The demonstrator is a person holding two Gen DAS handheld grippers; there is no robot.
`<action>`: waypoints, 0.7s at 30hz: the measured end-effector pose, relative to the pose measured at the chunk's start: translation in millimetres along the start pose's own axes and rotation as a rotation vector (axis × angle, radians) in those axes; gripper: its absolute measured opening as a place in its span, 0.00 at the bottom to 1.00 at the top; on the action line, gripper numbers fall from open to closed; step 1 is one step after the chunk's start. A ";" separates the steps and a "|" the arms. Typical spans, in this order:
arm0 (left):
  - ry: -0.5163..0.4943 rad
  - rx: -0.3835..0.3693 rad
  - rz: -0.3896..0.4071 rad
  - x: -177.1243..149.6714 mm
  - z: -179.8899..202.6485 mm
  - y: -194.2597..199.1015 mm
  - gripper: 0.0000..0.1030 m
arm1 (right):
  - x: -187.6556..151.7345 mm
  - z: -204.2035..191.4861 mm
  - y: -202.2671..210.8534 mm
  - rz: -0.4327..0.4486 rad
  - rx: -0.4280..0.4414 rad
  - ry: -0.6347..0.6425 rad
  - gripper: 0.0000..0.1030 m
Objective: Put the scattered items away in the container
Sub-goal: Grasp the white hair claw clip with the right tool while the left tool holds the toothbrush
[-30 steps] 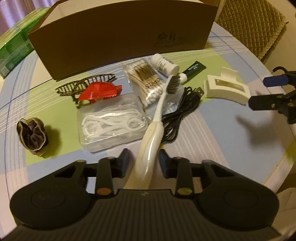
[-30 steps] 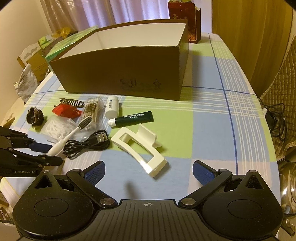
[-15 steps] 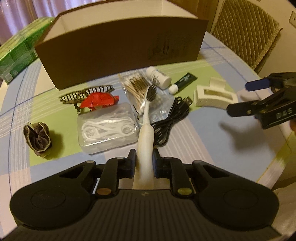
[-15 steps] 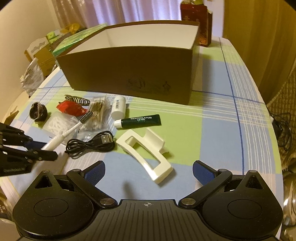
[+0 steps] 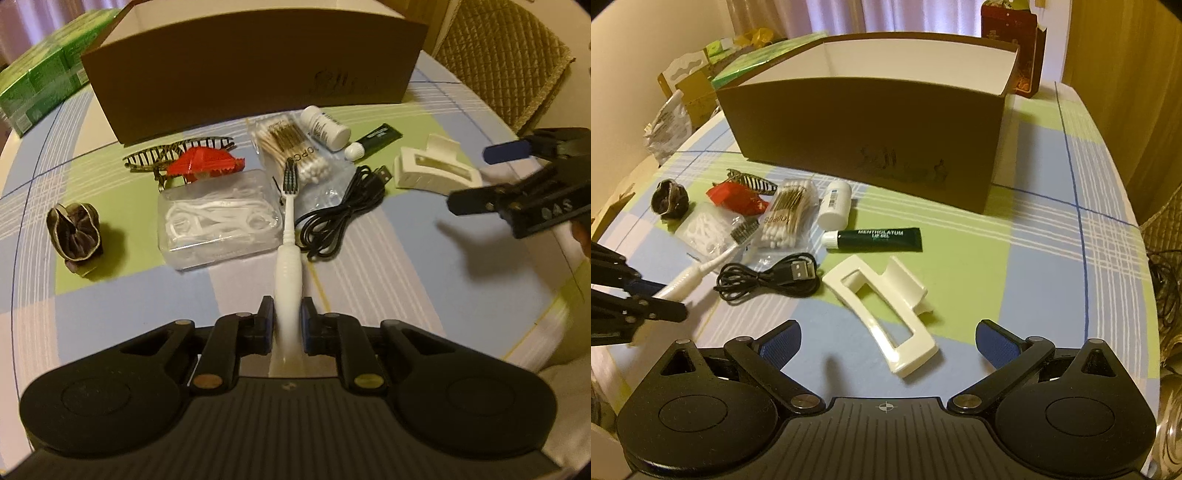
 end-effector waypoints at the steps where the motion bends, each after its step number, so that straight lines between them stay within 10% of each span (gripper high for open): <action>1: 0.003 0.004 0.000 1.6 0.6 -2.5 0.14 | -0.6 -0.2 0.5 -0.001 0.001 0.000 1.00; 21: 0.039 0.041 0.099 11.4 -6.9 34.9 0.12 | 5.5 -8.6 -1.5 0.019 0.032 0.064 1.00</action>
Point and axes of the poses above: each gripper's, at about its wrist camera, not at the fingertips, and y roughly against the way its jaws point, z to its right, x to its top, the point moved 8 cm from there along -y, roughly the way its jaws point, and after that the axes turned 6 degrees about x, right-handed, at the moved point
